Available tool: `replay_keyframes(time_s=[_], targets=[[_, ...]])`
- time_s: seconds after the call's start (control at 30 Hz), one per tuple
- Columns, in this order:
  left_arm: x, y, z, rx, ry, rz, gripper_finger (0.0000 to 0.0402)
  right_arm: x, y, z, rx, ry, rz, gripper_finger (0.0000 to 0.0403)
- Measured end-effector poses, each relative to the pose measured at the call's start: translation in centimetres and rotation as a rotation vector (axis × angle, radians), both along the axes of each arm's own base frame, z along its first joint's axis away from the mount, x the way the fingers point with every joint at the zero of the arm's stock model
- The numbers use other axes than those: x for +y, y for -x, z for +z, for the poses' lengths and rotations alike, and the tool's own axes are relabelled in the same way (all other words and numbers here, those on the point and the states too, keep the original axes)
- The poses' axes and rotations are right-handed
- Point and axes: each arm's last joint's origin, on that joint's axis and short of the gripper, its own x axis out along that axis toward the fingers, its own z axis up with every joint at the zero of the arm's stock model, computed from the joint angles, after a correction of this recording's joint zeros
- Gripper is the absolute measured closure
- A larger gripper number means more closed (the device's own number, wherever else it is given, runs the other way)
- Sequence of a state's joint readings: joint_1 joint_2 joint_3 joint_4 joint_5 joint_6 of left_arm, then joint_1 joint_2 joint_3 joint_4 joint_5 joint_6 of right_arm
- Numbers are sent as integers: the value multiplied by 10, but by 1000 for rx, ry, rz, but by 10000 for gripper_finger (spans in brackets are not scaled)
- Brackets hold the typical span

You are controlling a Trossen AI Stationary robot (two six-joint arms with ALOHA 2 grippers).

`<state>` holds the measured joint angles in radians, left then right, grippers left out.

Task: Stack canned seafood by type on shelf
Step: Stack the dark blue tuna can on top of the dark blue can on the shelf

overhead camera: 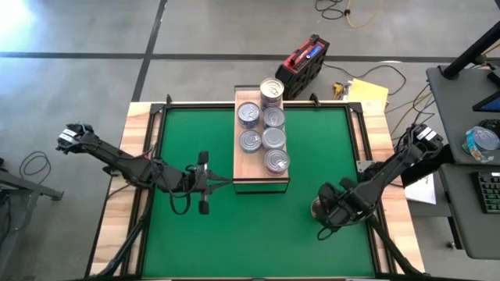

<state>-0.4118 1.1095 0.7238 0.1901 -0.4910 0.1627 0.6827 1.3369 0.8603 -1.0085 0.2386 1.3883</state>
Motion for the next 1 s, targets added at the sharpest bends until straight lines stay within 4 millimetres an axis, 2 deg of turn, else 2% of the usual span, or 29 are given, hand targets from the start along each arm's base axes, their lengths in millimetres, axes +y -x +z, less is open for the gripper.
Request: replay_keyframes(time_s=[0.13, 0.33, 0.5, 0.67, 0.8, 1.0], targets=[[0, 0, 0, 0, 1, -2, 401, -9, 10, 5, 95, 89, -52, 394], [0, 0, 0, 0, 7, -1, 401, -10, 14, -12, 116, 51, -46, 394], [0, 0, 0, 0, 11, 0, 401, 0, 1, -23, -18, -92, 5, 394], [-4, -2, -4, 10, 25, -5, 401, 15, -21, -17, -293, -166, 98, 394], [-14, -13, -14, 47, 31, -17, 401, 21, -31, -6, -424, -116, 209, 394], [-47, -47, -31, 155, -10, -64, 401, 14, -18, 3, -331, -51, 185, 394]])
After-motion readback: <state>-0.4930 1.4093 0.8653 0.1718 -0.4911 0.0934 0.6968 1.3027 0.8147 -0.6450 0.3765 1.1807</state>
